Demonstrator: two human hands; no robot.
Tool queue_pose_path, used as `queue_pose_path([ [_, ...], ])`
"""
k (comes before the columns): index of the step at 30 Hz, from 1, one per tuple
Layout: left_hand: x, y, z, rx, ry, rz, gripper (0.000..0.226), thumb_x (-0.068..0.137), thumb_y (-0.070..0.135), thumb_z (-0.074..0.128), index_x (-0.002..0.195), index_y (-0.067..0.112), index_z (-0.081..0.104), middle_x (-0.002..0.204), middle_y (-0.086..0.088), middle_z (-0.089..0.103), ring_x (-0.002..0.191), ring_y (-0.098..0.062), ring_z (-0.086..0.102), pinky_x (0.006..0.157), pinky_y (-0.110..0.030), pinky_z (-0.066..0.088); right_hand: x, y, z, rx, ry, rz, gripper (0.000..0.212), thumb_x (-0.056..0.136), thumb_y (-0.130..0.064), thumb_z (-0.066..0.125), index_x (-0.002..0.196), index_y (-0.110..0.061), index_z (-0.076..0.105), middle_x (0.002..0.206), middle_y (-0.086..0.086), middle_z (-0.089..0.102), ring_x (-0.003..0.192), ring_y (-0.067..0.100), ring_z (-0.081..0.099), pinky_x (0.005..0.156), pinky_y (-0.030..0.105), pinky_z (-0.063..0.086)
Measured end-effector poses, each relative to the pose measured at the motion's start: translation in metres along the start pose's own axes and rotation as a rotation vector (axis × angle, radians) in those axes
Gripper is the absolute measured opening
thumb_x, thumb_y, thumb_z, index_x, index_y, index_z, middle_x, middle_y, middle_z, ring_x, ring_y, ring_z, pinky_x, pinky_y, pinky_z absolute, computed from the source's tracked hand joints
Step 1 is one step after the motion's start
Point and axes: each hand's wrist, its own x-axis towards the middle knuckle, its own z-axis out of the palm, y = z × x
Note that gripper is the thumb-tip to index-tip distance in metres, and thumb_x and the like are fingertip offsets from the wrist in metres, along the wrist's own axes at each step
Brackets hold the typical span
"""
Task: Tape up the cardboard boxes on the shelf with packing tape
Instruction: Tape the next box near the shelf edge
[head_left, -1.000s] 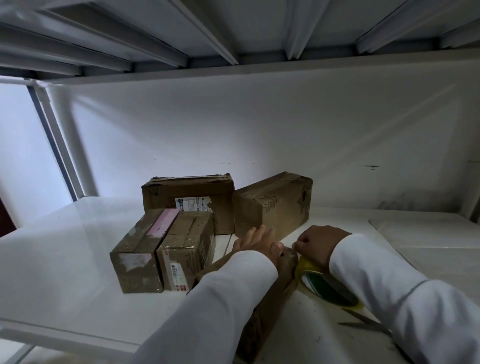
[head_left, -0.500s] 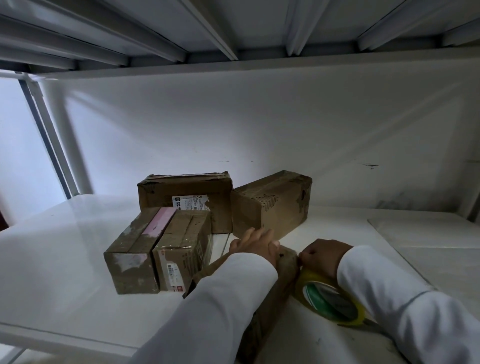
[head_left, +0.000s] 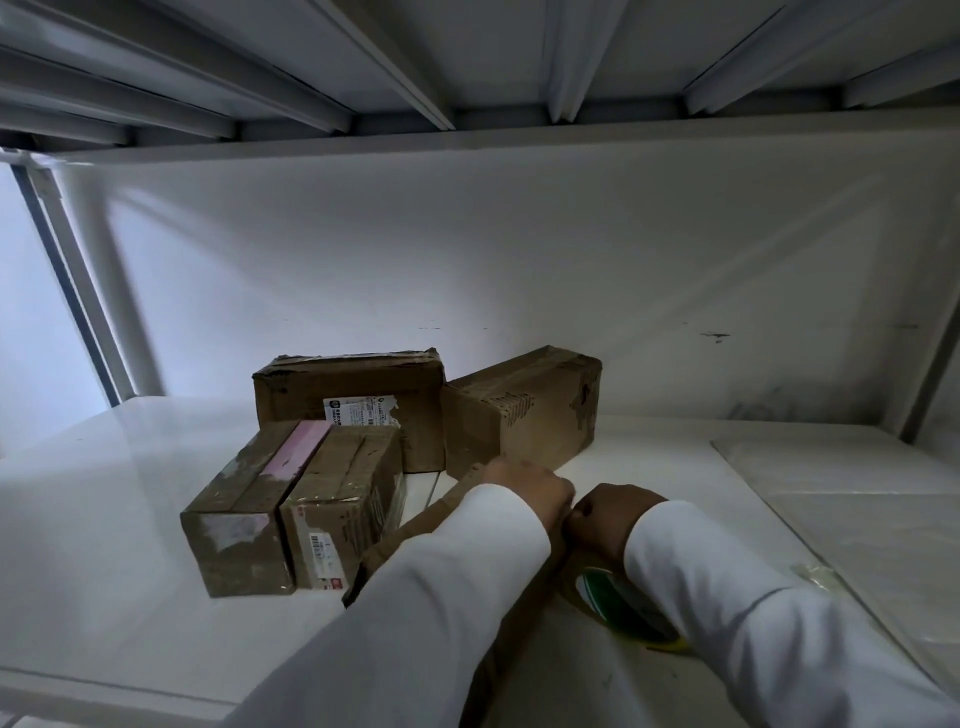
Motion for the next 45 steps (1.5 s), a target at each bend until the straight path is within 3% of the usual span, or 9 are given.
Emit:
queue_pose_path([
  [5, -0.002, -0.013, 0.006, 0.161, -0.048, -0.207, 0.046, 0.097, 0.030, 0.049, 0.138, 0.013, 0.036, 0.139, -0.012, 0.044, 0.129, -0.030, 0.039, 0.107, -0.047, 0.027, 0.001, -0.001, 0.003, -0.002, 0.014, 0.014, 0.038, 0.093, -0.038, 0.041, 0.113, -0.016, 0.065, 0.108, 0.002, 0.066, 0.095, 0.019, 0.061, 0.089, 0.029, 0.049],
  [10, 0.003, -0.002, 0.001, 0.125, -0.001, -0.052, 0.078, 0.093, 0.033, 0.055, 0.151, 0.016, 0.007, 0.153, -0.012, 0.024, 0.139, -0.032, 0.023, 0.111, -0.047, 0.023, 0.002, -0.005, 0.004, -0.021, 0.043, 0.021, 0.034, 0.092, -0.038, 0.043, 0.108, -0.016, 0.063, 0.093, -0.001, 0.059, 0.085, 0.016, 0.056, 0.083, 0.028, 0.047],
  [14, 0.002, -0.003, 0.004, -0.241, 0.104, -0.002, 0.082, 0.090, 0.023, 0.063, 0.152, 0.022, 0.009, 0.152, -0.008, 0.029, 0.137, -0.027, 0.030, 0.108, -0.040, 0.030, 0.001, -0.007, 0.002, -0.029, 0.060, 0.030, 0.031, 0.092, -0.035, 0.043, 0.108, -0.016, 0.062, 0.099, 0.000, 0.060, 0.085, 0.016, 0.054, 0.085, 0.029, 0.047],
  [21, 0.003, -0.022, 0.013, 0.128, -0.008, -0.250, 0.088, 0.090, 0.038, 0.057, 0.151, 0.016, -0.001, 0.152, -0.013, 0.024, 0.138, -0.033, 0.025, 0.111, -0.053, 0.020, 0.004, -0.005, 0.004, -0.022, 0.042, 0.009, 0.036, 0.093, -0.038, 0.041, 0.110, -0.015, 0.063, 0.094, 0.001, 0.059, 0.084, 0.017, 0.056, 0.082, 0.028, 0.047],
  [25, 0.004, -0.003, 0.005, -0.079, 0.084, -0.019, 0.079, 0.092, 0.023, 0.057, 0.152, 0.018, 0.005, 0.152, -0.010, 0.026, 0.138, -0.028, 0.027, 0.107, -0.042, 0.027, 0.003, -0.007, 0.002, -0.018, 0.035, -0.010, 0.037, 0.097, -0.036, 0.038, 0.112, -0.012, 0.061, 0.109, 0.005, 0.063, 0.089, 0.018, 0.055, 0.084, 0.027, 0.045],
  [28, 0.001, -0.013, 0.014, -0.305, 0.095, -0.125, 0.069, 0.095, 0.017, 0.051, 0.151, 0.019, 0.010, 0.154, -0.007, 0.025, 0.138, -0.025, 0.029, 0.106, -0.040, 0.030, 0.008, -0.005, 0.005, -0.008, 0.031, -0.002, 0.041, 0.094, -0.041, 0.038, 0.109, -0.013, 0.064, 0.096, 0.003, 0.061, 0.086, 0.018, 0.057, 0.083, 0.029, 0.048],
  [34, 0.002, -0.012, 0.013, 0.009, 0.047, -0.259, 0.080, 0.093, 0.028, 0.056, 0.151, 0.015, 0.002, 0.152, -0.013, 0.024, 0.135, -0.032, 0.030, 0.106, -0.045, 0.031, 0.011, -0.007, 0.007, -0.019, 0.035, 0.014, 0.033, 0.094, -0.036, 0.042, 0.107, -0.015, 0.063, 0.093, 0.000, 0.060, 0.082, 0.016, 0.056, 0.084, 0.028, 0.049],
  [40, -0.003, 0.001, 0.001, -0.384, 0.033, -0.102, 0.077, 0.095, 0.019, 0.054, 0.152, 0.020, 0.003, 0.157, -0.009, 0.018, 0.142, -0.028, 0.021, 0.112, -0.044, 0.023, 0.009, -0.006, 0.005, -0.010, 0.032, 0.026, 0.036, 0.095, -0.040, 0.040, 0.109, -0.015, 0.063, 0.104, 0.001, 0.064, 0.091, 0.018, 0.059, 0.089, 0.030, 0.049],
  [45, -0.010, -0.030, 0.015, -0.112, 0.052, -0.337, 0.085, 0.091, 0.032, 0.056, 0.151, 0.015, -0.001, 0.153, -0.010, 0.022, 0.138, -0.029, 0.025, 0.109, -0.050, 0.025, 0.013, -0.007, 0.008, -0.021, 0.039, 0.035, 0.032, 0.091, -0.037, 0.042, 0.106, -0.017, 0.062, 0.095, 0.000, 0.061, 0.087, 0.018, 0.059, 0.086, 0.031, 0.050],
])
